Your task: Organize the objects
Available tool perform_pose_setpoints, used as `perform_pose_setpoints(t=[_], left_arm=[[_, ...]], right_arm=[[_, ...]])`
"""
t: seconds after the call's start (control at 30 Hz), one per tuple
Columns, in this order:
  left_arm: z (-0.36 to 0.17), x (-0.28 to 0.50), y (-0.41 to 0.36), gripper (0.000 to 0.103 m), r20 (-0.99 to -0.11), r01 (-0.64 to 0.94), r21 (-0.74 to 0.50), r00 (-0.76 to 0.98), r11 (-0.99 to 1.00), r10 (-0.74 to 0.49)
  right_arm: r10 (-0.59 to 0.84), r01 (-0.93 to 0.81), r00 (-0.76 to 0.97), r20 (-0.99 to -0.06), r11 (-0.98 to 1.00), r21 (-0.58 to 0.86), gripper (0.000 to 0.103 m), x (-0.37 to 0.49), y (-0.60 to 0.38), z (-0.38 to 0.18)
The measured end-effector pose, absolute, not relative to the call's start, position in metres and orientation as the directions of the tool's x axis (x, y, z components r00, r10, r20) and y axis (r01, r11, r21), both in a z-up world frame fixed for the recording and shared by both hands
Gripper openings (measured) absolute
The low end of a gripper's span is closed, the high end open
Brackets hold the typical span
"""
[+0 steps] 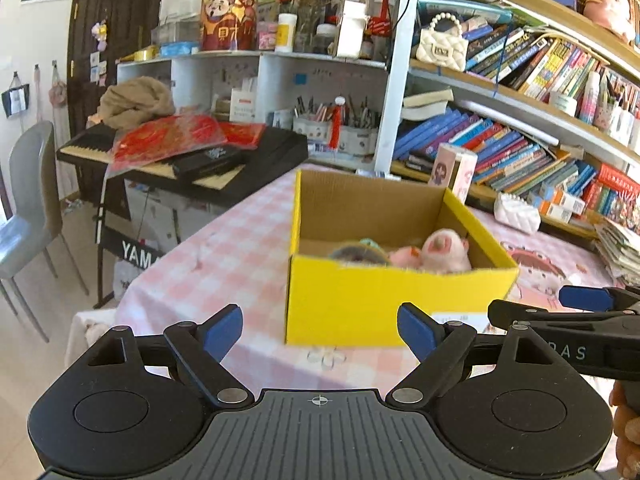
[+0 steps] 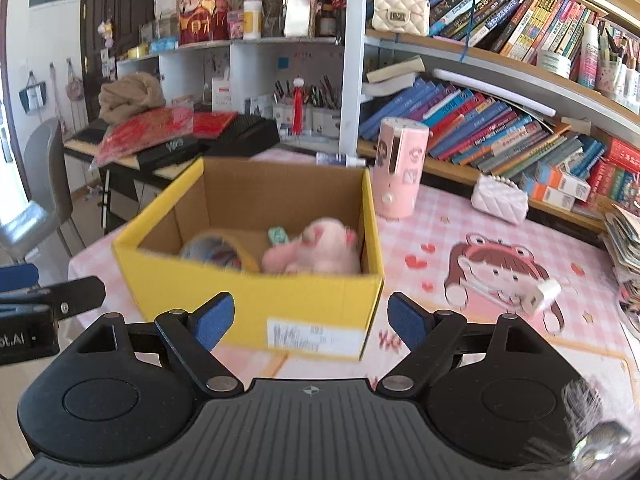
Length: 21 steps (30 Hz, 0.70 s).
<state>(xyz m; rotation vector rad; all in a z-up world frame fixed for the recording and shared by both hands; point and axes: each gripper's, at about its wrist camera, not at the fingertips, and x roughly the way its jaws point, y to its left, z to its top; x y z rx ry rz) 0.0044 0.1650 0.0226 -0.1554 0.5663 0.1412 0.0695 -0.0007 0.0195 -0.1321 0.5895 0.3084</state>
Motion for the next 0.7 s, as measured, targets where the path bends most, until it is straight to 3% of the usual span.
perform_pose_setpoints(t=[0.7], left_arm=[[0.002, -0.044, 0.159, 0.087, -0.631, -0.135, -0.071, 0.774, 0.988, 0.06]], right_arm=[[0.196, -0.296, 0.746, -0.636, 0.954, -0.053, 0.084, 0.001, 0.007, -0.01]])
